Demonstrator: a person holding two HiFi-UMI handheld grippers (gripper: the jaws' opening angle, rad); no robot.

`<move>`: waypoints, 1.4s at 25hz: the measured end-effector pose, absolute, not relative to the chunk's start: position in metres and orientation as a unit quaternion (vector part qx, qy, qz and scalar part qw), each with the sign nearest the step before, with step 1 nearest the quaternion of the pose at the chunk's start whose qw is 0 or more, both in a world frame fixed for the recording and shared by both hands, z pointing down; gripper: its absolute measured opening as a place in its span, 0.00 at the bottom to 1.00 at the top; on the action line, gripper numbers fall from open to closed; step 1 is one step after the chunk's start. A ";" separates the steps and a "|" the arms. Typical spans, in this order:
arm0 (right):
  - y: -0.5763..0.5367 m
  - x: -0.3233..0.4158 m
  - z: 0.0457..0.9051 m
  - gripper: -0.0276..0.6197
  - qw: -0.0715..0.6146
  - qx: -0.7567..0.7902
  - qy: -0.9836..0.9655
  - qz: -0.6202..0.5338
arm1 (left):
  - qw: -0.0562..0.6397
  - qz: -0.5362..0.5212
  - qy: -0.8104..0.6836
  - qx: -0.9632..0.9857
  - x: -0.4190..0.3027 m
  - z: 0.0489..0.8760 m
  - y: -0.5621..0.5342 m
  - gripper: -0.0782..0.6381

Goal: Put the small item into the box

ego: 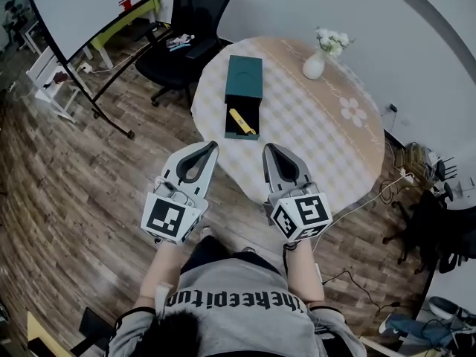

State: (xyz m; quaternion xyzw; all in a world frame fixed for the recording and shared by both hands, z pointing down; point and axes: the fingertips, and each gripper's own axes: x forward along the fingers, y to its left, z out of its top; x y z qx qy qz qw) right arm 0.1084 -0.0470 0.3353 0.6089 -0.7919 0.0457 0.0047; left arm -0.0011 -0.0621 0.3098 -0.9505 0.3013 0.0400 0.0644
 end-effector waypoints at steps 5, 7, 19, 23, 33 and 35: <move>-0.030 0.111 0.330 0.05 0.003 0.592 -0.805 0.041 | 0.060 0.048 0.322 -0.944 0.002 0.306 -0.042 0.13; -0.022 0.112 0.328 0.05 0.001 0.586 -0.810 0.038 | 0.057 0.050 0.330 -0.941 0.002 0.305 -0.035 0.13; 0.023 0.121 0.324 0.05 -0.008 0.554 -0.832 0.034 | 0.059 0.049 0.364 -0.928 0.011 0.304 0.013 0.13; 0.035 0.125 0.325 0.05 -0.008 0.549 -0.835 0.036 | 0.058 0.048 0.369 -0.926 0.015 0.304 0.026 0.13; 0.055 0.134 0.330 0.05 -0.006 0.540 -0.841 0.034 | 0.060 0.046 0.376 -0.924 0.027 0.308 0.048 0.13; 0.057 0.137 0.328 0.05 -0.006 0.539 -0.841 0.033 | 0.061 0.044 0.375 -0.924 0.031 0.307 0.050 0.13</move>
